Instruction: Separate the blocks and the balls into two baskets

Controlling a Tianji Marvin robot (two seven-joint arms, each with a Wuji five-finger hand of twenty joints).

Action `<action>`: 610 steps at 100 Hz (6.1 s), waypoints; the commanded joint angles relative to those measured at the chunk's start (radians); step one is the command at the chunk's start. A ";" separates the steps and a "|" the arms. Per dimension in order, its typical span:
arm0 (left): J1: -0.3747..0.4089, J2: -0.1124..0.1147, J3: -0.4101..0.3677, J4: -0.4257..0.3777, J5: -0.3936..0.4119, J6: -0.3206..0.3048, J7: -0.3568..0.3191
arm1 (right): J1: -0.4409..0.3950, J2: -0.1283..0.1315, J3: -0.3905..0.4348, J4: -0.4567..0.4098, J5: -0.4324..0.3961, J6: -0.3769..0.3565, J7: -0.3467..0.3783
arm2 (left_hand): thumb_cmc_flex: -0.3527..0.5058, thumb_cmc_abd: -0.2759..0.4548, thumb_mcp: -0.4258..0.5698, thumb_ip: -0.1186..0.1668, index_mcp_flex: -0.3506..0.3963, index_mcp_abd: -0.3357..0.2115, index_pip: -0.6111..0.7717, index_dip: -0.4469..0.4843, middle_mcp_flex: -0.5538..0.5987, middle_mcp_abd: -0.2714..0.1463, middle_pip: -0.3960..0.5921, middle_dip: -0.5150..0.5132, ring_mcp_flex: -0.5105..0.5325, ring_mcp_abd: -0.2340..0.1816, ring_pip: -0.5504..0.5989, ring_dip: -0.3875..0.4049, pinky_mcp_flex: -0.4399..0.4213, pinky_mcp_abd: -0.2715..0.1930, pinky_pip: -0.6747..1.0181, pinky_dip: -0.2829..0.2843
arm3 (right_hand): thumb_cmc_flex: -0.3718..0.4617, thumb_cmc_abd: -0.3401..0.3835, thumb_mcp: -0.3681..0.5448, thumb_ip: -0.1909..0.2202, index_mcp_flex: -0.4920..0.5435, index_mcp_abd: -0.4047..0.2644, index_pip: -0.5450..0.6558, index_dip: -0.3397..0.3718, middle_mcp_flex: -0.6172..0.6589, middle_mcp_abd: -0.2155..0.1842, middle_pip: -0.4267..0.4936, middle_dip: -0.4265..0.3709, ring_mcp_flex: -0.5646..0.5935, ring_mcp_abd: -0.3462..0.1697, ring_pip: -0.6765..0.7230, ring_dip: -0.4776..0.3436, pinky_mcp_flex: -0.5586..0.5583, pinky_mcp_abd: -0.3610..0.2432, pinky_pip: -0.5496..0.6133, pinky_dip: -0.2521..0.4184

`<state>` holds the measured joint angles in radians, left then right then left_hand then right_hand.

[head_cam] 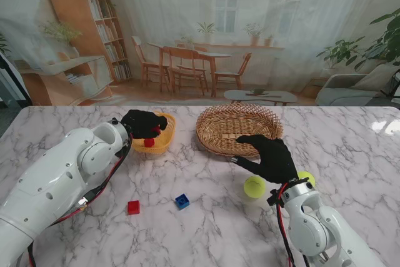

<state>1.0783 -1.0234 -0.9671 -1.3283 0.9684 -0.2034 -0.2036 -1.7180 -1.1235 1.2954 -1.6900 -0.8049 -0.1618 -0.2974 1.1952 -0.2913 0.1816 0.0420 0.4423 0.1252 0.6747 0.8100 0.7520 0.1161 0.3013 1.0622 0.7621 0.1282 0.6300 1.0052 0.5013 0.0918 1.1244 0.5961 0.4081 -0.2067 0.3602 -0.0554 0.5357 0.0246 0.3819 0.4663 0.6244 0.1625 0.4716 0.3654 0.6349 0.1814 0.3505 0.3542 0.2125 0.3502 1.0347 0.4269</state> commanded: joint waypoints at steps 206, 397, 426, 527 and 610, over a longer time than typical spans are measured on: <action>0.375 0.023 -0.249 -0.358 0.209 -0.471 0.108 | -0.041 -0.005 0.040 -0.017 0.000 0.006 -0.021 | -0.375 0.198 -0.198 -0.037 -0.048 0.060 -0.547 -0.374 -0.294 0.087 -0.208 -0.786 -0.281 0.089 -0.390 -0.518 -0.323 0.095 -0.371 -0.101 | 0.013 0.044 -0.022 0.022 0.019 -0.020 -0.013 0.000 0.027 -0.001 -0.031 0.010 0.014 0.017 -0.058 0.008 -0.014 0.024 -0.016 0.017; 0.190 0.046 0.102 -0.092 0.081 -0.333 -0.044 | -0.053 -0.009 0.052 -0.019 -0.002 0.015 -0.046 | -0.253 0.056 -0.140 -0.015 -0.083 0.103 -0.500 -0.345 -0.395 0.054 -0.101 -0.738 -0.237 0.023 -0.323 -0.461 -0.263 -0.005 -0.278 -0.085 | 0.016 0.046 -0.027 0.023 0.007 -0.017 -0.017 0.000 0.025 -0.001 -0.028 0.011 0.008 0.018 -0.059 0.007 -0.016 0.023 -0.018 0.020; 0.159 0.046 0.141 -0.061 0.061 -0.305 -0.049 | -0.055 -0.009 0.055 -0.018 -0.003 0.012 -0.047 | -0.127 0.038 -0.063 0.018 -0.107 0.057 -0.498 -0.349 -0.418 0.030 -0.079 -0.718 -0.223 0.002 -0.300 -0.432 -0.243 -0.023 -0.260 -0.081 | 0.015 0.045 -0.026 0.023 0.006 -0.017 -0.018 0.000 0.025 -0.001 -0.030 0.011 0.009 0.017 -0.060 0.007 -0.016 0.024 -0.019 0.020; 0.137 0.050 0.198 -0.018 0.132 -0.304 0.036 | -0.057 -0.011 0.059 -0.013 -0.004 0.005 -0.060 | -0.122 0.025 0.018 0.008 -0.192 -0.083 -0.021 0.033 -0.306 -0.032 0.193 -0.377 -0.150 -0.020 -0.110 -0.152 -0.178 -0.027 -0.126 -0.006 | 0.013 0.045 -0.024 0.023 0.002 -0.018 -0.019 0.000 0.025 -0.002 -0.029 0.012 0.007 0.018 -0.060 0.008 -0.018 0.022 -0.021 0.020; 0.209 0.038 0.072 -0.123 0.145 -0.335 0.050 | -0.056 -0.012 0.060 -0.014 -0.003 0.007 -0.066 | 0.021 0.044 -0.047 -0.015 -0.116 -0.134 0.165 0.115 -0.132 -0.048 0.097 -0.053 -0.066 -0.021 -0.044 -0.100 -0.121 -0.015 -0.052 0.015 | 0.014 0.046 -0.024 0.023 -0.001 -0.015 -0.019 0.001 0.024 -0.002 -0.024 0.014 0.006 0.016 -0.059 0.008 -0.019 0.021 -0.021 0.021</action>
<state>1.2914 -0.9846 -0.8887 -1.4256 1.1070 -0.5304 -0.1395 -1.7696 -1.1333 1.3527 -1.7062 -0.8063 -0.1566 -0.3612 1.1448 -0.2867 0.1271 0.0280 0.2595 0.0327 0.7289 0.9079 0.5980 0.0726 0.4125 1.0004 0.6735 0.1129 0.5802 0.8939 0.3749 0.0787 1.0353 0.5957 0.4081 -0.2067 0.3479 -0.0554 0.5362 0.0246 0.3819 0.4663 0.6353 0.1625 0.4607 0.3753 0.6351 0.1908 0.3505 0.3543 0.2109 0.3507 1.0282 0.4356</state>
